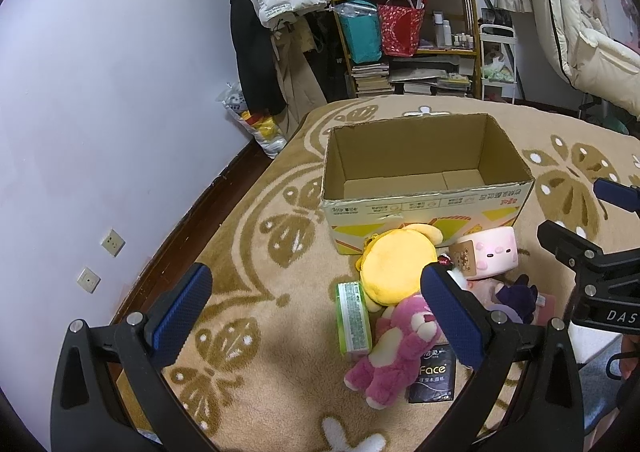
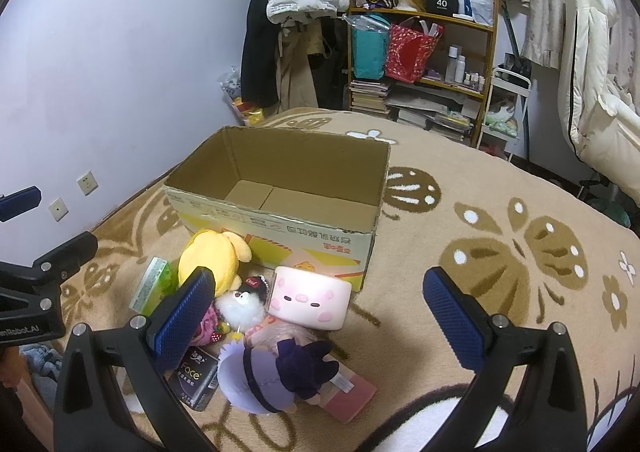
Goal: Organize soft objects
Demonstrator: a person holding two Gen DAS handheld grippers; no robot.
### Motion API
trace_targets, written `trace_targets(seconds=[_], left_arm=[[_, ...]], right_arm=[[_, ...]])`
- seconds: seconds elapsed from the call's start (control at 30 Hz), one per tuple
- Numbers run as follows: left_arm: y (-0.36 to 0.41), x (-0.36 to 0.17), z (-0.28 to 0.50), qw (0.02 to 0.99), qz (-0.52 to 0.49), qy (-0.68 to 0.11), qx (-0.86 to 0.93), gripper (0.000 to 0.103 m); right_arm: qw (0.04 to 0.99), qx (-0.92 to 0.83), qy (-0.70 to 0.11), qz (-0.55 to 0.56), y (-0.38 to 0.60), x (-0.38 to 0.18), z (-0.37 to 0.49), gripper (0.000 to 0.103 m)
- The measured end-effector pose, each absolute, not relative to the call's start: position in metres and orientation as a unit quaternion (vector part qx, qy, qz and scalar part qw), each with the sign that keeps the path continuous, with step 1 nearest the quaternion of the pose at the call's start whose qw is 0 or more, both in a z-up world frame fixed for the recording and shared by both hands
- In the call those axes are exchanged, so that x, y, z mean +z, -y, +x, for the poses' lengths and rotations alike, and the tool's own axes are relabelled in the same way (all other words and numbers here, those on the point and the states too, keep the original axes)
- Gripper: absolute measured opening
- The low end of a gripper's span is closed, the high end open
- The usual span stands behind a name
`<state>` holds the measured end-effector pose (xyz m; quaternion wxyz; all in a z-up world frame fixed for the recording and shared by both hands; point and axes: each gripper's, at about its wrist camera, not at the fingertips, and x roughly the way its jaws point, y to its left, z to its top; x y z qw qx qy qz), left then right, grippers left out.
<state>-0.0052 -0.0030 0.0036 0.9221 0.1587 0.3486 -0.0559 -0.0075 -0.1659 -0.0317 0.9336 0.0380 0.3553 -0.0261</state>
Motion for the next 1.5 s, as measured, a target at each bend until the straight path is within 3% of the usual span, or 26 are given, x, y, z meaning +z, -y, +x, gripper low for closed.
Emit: trace_targets(seconds=[1.0,1.5], left_arm=[[-0.006,-0.011,0.023,0.906,0.127,-0.4,-0.057,0.103],[-0.019,-0.042,0.07,0.877,0.096,-0.469,-0.046,0.103]], right_arm=[[0.927,-0.023,-0.371,0.049,0.168,-0.041,0.011,0.103],[0.89,0.0,-0.442,0.11,0.188,-0.075,0.062,0.101]])
